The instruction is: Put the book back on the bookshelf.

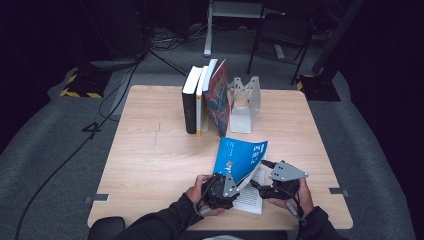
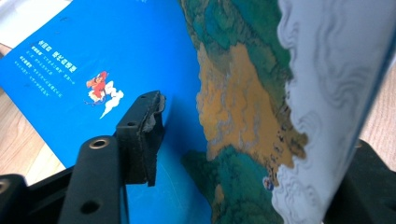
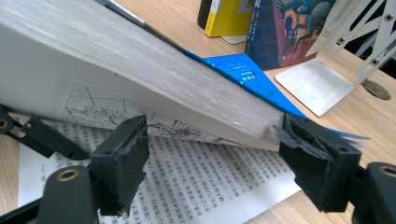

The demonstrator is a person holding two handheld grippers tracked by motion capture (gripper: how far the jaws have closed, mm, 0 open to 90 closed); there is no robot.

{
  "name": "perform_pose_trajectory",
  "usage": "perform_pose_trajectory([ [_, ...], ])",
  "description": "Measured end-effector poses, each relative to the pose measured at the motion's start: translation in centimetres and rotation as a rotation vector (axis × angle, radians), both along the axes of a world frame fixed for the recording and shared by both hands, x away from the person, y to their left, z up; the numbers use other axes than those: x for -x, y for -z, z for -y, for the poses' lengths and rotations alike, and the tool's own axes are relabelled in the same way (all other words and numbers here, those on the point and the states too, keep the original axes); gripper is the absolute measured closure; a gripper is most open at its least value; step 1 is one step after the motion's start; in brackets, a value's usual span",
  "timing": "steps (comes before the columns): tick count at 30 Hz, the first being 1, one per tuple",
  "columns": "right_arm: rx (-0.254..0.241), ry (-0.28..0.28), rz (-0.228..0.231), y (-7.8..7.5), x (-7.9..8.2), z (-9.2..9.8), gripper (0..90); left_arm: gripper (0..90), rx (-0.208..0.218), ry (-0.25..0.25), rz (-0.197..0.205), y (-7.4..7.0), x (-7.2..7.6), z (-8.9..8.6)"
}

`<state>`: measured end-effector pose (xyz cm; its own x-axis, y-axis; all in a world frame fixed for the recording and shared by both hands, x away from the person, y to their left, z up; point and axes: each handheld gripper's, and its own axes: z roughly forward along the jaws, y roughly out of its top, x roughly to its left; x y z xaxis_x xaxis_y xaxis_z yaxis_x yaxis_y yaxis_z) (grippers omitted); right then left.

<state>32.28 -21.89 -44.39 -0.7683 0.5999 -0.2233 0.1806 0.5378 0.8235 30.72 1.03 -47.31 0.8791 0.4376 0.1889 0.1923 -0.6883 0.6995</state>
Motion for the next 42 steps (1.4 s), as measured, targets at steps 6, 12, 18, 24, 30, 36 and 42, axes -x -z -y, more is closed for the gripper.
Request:
perform_pose_trajectory([
  [6,-0.008,0.001,0.006,-0.1,-0.1,0.3,25.7,65.5,0.006,0.043,0.026,-0.5,0.1,-0.6],
  [12,-0.035,-0.015,-0.001,-0.1,-0.1,0.7,28.7,68.8,0.014,0.057,-0.004,-0.6,-0.5,-2.1],
  [18,-0.073,-0.065,-0.045,0.2,-0.6,1.1,30.7,72.3,-0.001,0.045,-0.005,-0.8,-0.7,-4.3],
  [24,-0.006,-0.102,-0.029,0.7,-1.1,0.1,29.7,71.3,0.001,0.06,-0.02,-0.9,-1.3,-6.4],
  [30,0.025,-0.122,-0.021,1.3,-2.3,-0.3,29.8,70.6,0.029,0.076,-0.035,-0.8,-1.7,-7.7],
  [36,0.046,-0.121,-0.076,2.4,-4.1,-0.6,30.3,70.1,0.037,0.095,-0.041,-0.8,-2.2,-9.3],
  [42,0.068,-0.149,-0.074,2.9,-4.8,-1.0,40.7,68.2,0.041,0.078,-0.042,-0.6,-2.7,-11.1],
])
